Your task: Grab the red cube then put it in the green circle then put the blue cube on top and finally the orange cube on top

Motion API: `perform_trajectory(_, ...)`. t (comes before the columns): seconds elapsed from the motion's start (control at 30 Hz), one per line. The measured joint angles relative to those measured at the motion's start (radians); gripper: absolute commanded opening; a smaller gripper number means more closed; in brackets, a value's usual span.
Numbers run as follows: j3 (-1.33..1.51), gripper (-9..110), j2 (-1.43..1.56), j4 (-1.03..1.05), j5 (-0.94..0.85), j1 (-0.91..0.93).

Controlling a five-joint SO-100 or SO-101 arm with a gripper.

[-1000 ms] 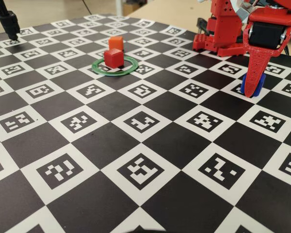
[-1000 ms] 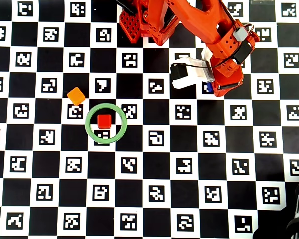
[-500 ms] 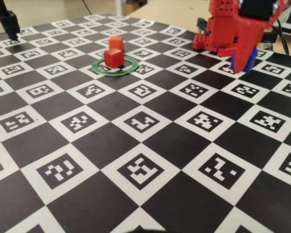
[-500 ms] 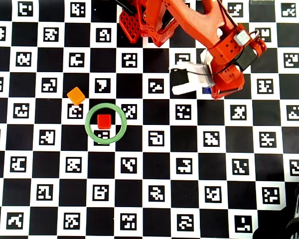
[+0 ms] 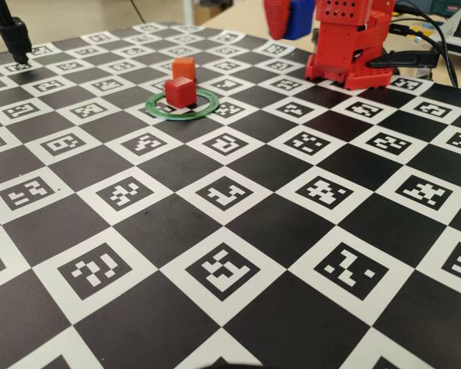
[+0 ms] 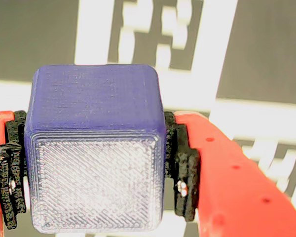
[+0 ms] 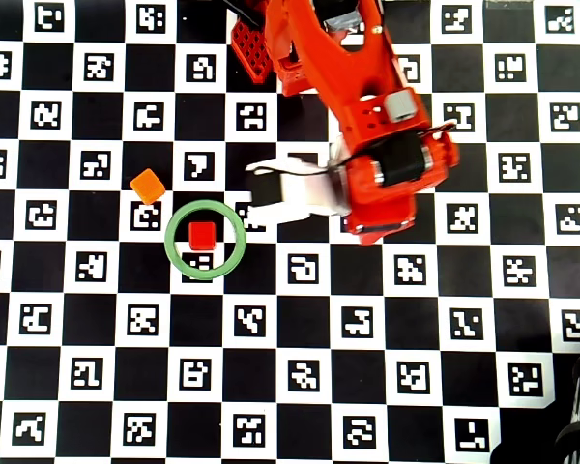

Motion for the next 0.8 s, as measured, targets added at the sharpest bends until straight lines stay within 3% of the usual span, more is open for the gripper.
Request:
perform_trajectory(0.27, 0.000, -2, 0.017, 0.005, -0.238, 0.183)
perform_trajectory(0.8, -0.081, -3, -0.055, 0.008, -0.474, 0.509)
